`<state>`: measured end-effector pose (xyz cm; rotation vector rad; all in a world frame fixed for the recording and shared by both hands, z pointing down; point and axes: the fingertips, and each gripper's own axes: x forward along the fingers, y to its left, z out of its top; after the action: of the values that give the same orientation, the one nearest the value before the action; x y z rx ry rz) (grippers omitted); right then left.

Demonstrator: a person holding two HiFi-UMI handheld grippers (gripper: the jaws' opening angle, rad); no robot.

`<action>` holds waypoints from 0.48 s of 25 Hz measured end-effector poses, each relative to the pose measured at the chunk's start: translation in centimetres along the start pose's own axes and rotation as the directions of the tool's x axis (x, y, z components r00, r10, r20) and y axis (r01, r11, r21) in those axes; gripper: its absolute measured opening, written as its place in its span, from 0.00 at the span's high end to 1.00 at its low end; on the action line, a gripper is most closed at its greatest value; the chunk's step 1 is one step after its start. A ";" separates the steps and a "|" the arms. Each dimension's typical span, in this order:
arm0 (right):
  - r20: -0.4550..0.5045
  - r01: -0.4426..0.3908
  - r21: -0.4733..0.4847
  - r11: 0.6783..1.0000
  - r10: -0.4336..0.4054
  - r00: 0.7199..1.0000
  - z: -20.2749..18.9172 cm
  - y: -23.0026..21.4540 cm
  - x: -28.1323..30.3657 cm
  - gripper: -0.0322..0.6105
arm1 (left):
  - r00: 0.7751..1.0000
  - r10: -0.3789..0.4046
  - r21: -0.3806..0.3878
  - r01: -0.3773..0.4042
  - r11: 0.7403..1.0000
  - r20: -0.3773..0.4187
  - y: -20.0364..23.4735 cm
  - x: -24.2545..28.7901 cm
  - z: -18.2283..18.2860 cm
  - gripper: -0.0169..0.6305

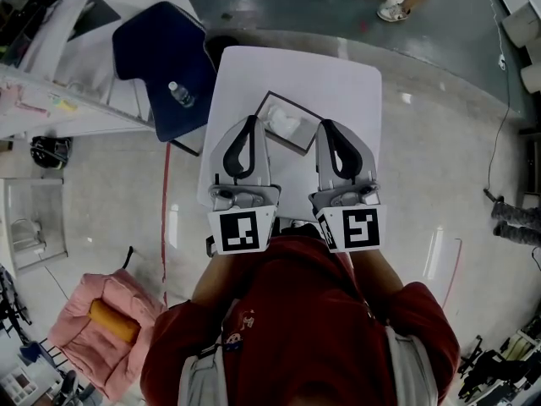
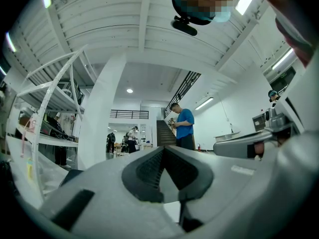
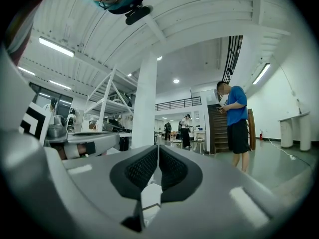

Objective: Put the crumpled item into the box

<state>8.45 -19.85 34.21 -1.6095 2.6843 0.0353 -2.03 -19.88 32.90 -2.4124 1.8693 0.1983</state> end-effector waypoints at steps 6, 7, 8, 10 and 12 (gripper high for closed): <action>-0.029 -0.012 -0.014 1.000 0.011 1.000 -0.4 -0.5 0.1 0.95 | 0.999 -0.033 0.034 0.033 0.999 0.003 -0.8 0.9 0.0 0.97; -0.034 -0.013 -0.018 1.000 0.013 0.999 -0.5 -0.4 0.2 0.95 | 0.999 -0.041 0.034 0.041 0.999 0.002 -0.8 1.1 0.0 0.97; -0.036 -0.015 -0.021 1.000 0.015 0.999 -0.5 -0.3 0.3 0.95 | 0.999 -0.048 0.031 0.047 0.998 0.001 -0.7 1.2 0.0 0.97; -0.037 -0.018 -0.021 1.000 0.017 0.999 -0.6 0.0 0.5 0.95 | 0.999 -0.048 0.026 0.047 0.999 0.004 -0.3 1.2 0.1 0.97; -0.041 -0.019 -0.024 1.000 0.018 0.999 -0.6 0.0 0.6 0.95 | 0.999 -0.036 0.026 0.036 0.999 0.008 0.0 1.2 0.2 0.97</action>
<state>8.18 -20.39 34.79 -1.6086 2.7399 0.0364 -1.78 -21.01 32.51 -2.4219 1.8122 0.1805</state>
